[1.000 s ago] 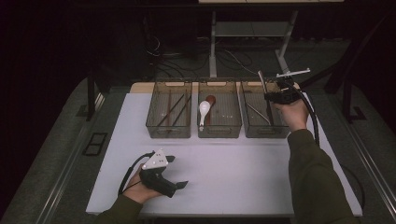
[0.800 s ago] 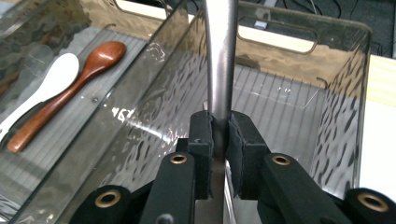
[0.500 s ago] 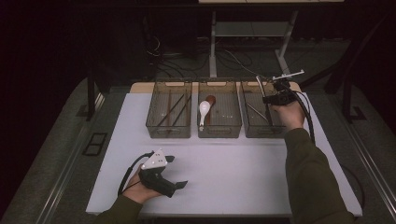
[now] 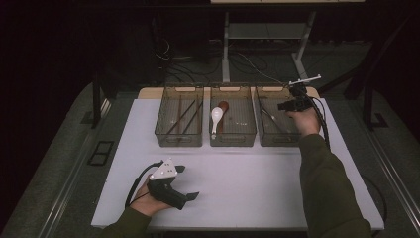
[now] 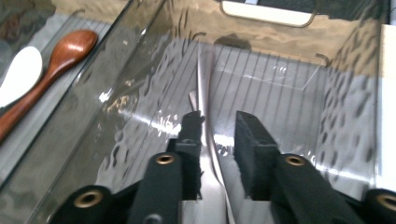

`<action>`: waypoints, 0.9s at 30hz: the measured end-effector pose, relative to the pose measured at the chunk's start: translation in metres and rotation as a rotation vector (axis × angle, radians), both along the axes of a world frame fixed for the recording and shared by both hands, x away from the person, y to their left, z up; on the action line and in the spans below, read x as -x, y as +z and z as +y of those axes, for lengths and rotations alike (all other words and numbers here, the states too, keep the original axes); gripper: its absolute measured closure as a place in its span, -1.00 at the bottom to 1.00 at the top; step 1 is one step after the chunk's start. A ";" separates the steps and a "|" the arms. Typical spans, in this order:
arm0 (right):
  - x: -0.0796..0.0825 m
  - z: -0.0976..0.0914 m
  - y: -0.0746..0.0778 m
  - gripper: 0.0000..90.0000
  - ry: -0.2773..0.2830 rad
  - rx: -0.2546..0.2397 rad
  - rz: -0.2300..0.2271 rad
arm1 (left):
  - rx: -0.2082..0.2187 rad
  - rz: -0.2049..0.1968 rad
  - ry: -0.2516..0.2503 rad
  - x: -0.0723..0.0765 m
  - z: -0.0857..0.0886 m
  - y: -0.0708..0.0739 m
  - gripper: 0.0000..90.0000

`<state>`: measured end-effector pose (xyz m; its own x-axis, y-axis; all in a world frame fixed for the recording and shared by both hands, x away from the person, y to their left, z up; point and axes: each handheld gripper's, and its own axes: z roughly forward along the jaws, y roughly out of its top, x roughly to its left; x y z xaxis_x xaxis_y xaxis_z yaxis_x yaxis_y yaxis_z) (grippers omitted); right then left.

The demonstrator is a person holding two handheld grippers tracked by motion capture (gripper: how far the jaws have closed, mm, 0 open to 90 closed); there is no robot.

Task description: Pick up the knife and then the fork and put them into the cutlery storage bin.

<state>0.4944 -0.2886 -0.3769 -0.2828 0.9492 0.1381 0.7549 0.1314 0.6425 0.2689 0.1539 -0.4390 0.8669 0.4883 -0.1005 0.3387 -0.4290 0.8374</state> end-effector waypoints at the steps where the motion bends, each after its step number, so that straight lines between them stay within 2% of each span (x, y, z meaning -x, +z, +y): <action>1: 0.000 -0.001 0.000 0.47 0.005 -0.005 -0.001 | 0.000 -0.001 0.000 0.000 0.000 0.000 -1.00; 7: 0.002 -0.004 0.002 0.18 0.017 -0.006 -0.021 | -0.001 -0.001 0.001 0.000 0.000 0.000 -1.00; 10: 0.005 -0.005 0.003 0.04 0.028 -0.012 -0.050 | -0.007 -0.003 -0.003 -0.001 0.000 0.000 -1.00; 12: 0.007 -0.004 0.004 -0.05 0.025 0.006 -0.080 | -0.009 -0.003 -0.003 -0.001 0.001 0.000 -1.00; 15: 0.010 0.000 0.006 -0.13 0.012 0.059 -0.087 | -0.006 -0.002 0.000 -0.001 0.000 0.000 -1.00; 20: 0.016 -0.004 0.012 -0.29 0.022 0.009 -0.109 | -0.008 -0.002 0.002 -0.001 0.002 0.000 -1.00; 27: 0.025 -0.008 0.017 -0.38 0.041 -0.016 -0.135 | -0.005 -0.001 0.009 -0.003 0.003 0.001 -1.00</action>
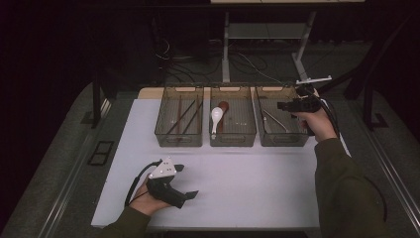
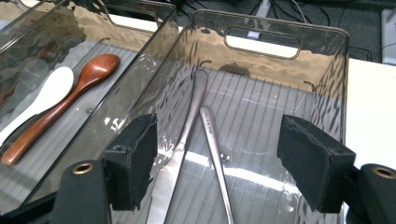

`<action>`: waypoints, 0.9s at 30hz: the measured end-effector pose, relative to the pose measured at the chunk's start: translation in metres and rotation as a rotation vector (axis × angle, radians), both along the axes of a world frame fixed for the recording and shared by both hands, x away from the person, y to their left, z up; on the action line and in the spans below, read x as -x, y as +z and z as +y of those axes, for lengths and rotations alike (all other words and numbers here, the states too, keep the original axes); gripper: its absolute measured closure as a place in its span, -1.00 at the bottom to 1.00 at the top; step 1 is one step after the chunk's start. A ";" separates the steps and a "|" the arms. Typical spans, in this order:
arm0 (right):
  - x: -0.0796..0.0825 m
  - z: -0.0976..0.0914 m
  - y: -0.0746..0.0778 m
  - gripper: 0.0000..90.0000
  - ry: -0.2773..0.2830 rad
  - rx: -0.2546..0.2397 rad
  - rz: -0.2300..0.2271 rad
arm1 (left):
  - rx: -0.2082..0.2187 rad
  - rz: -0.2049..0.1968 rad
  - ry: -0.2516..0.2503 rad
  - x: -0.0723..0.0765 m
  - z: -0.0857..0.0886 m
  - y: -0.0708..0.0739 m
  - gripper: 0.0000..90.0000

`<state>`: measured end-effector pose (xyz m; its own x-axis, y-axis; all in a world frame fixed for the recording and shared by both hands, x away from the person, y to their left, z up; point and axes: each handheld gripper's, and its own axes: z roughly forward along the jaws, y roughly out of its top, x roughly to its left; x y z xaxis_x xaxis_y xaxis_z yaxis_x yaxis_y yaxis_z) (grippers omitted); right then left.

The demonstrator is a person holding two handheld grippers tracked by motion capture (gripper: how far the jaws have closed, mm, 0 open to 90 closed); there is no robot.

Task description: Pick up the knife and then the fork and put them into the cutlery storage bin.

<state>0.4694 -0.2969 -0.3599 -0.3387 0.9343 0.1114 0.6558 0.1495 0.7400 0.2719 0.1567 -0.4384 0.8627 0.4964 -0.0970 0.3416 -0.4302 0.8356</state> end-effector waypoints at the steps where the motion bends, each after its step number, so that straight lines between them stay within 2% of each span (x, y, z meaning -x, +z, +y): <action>1: 0.001 0.000 0.000 -0.41 0.006 -0.003 -0.002 | -0.001 0.000 -0.001 0.000 0.000 0.000 -1.00; 3: 0.005 -0.001 -0.001 -0.43 0.016 0.003 -0.012 | 0.000 -0.001 -0.002 -0.001 0.001 0.000 -1.00; 11: 0.022 -0.006 -0.003 -0.56 0.048 -0.031 -0.054 | -0.002 -0.003 0.000 -0.002 0.001 0.000 -1.00; 19: 0.054 -0.011 -0.004 -0.57 0.105 -0.064 -0.103 | -0.008 -0.006 0.003 -0.004 0.002 0.000 -1.00; 27: 0.083 -0.013 -0.005 -0.58 0.162 -0.062 -0.143 | -0.002 -0.008 0.013 -0.004 0.004 0.001 -1.00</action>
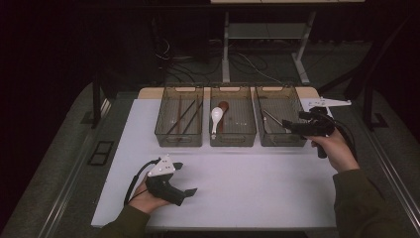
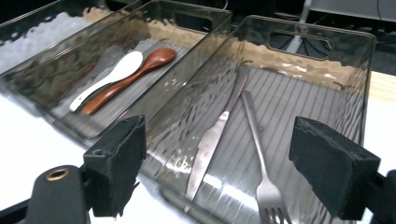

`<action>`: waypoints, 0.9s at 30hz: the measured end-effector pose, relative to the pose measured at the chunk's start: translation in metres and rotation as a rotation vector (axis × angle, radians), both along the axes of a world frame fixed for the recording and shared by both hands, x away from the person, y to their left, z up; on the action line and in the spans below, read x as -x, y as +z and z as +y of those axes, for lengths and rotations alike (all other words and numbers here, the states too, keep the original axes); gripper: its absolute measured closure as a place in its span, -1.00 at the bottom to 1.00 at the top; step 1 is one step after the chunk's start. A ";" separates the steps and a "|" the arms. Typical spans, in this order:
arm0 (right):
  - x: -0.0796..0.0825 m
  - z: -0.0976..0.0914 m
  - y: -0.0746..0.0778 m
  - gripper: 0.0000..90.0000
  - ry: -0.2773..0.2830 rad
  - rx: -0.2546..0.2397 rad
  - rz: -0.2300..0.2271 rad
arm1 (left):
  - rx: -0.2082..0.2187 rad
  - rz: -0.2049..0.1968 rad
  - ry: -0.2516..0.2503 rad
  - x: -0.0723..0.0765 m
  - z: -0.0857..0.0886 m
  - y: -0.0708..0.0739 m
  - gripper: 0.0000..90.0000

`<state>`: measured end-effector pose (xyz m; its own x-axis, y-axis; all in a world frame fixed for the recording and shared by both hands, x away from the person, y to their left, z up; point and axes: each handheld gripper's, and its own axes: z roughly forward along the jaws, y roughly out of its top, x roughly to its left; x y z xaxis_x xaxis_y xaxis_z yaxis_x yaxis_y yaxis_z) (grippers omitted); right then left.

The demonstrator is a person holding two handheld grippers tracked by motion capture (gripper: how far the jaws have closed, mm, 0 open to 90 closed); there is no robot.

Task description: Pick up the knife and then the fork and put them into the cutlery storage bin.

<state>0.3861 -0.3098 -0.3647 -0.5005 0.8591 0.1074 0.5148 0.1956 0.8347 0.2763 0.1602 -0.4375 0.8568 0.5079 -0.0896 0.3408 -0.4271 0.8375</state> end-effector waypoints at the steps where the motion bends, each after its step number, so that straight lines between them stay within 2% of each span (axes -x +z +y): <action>1: 0.003 0.000 0.000 -0.59 0.009 0.000 -0.005 | 0.000 -0.001 -0.001 0.000 0.000 0.000 -1.00; 7: 0.021 0.004 -0.002 -0.61 0.046 0.010 -0.031 | 0.004 0.002 0.002 0.001 0.000 0.000 -1.00; 15: 0.047 0.010 -0.011 -0.61 0.114 -0.014 -0.041 | -0.002 0.002 0.005 0.001 0.000 -0.001 -1.00; 25: 0.078 0.016 -0.032 -0.61 0.173 0.016 -0.047 | -0.004 -0.002 0.007 0.002 0.001 0.000 -1.00; 27: 0.083 0.016 -0.034 -0.61 0.182 0.004 -0.048 | -0.004 -0.003 0.007 0.002 0.001 0.000 -1.00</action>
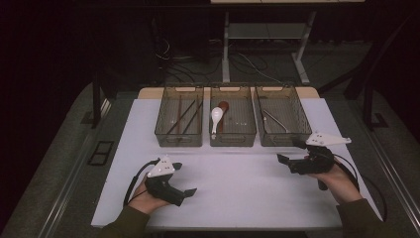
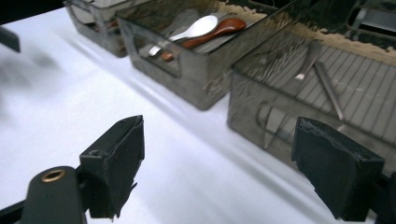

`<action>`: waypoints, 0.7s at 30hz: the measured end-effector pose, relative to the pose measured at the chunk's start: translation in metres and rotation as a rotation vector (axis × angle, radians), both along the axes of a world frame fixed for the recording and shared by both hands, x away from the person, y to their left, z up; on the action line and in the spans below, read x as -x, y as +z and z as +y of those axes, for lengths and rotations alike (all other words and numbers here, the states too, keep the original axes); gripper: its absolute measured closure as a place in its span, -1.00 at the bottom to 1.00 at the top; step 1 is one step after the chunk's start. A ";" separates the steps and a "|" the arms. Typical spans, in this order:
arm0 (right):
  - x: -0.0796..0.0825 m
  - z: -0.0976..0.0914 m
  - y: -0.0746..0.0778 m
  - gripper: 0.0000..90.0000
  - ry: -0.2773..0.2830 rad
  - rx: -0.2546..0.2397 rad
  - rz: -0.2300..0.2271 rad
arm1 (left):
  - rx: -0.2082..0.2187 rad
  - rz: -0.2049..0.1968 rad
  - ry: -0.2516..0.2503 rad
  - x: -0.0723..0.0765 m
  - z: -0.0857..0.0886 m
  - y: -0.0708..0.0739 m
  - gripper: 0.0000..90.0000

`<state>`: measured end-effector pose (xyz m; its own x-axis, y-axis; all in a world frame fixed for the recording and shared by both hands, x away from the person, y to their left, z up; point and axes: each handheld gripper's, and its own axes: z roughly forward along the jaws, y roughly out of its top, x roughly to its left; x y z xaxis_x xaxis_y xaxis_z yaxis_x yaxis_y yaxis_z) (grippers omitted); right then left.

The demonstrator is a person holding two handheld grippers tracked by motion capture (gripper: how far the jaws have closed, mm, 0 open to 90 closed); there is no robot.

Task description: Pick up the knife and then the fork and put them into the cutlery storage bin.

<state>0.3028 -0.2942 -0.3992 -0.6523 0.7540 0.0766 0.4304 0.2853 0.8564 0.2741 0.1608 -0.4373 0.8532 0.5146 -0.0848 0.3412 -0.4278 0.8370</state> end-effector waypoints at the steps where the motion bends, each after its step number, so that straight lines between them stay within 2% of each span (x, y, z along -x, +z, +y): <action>1: 0.002 0.000 -0.001 -0.61 0.004 -0.006 0.001 | 0.000 -0.003 -0.001 0.000 0.000 0.000 -1.00; 4: 0.009 -0.001 -0.005 -0.61 0.014 -0.034 0.002 | 0.000 -0.006 0.000 0.000 0.000 0.001 -1.00; 11: 0.022 -0.002 -0.017 -0.61 0.030 -0.019 -0.017 | 0.008 -0.008 0.002 0.001 0.000 0.001 -1.00; 16: 0.033 0.000 -0.026 -0.61 0.062 0.006 0.001 | 0.005 -0.008 0.000 0.001 0.000 0.002 -1.00; 21: 0.044 0.004 -0.031 -0.61 0.097 0.001 0.009 | 0.000 -0.007 -0.001 0.001 0.000 0.002 -1.00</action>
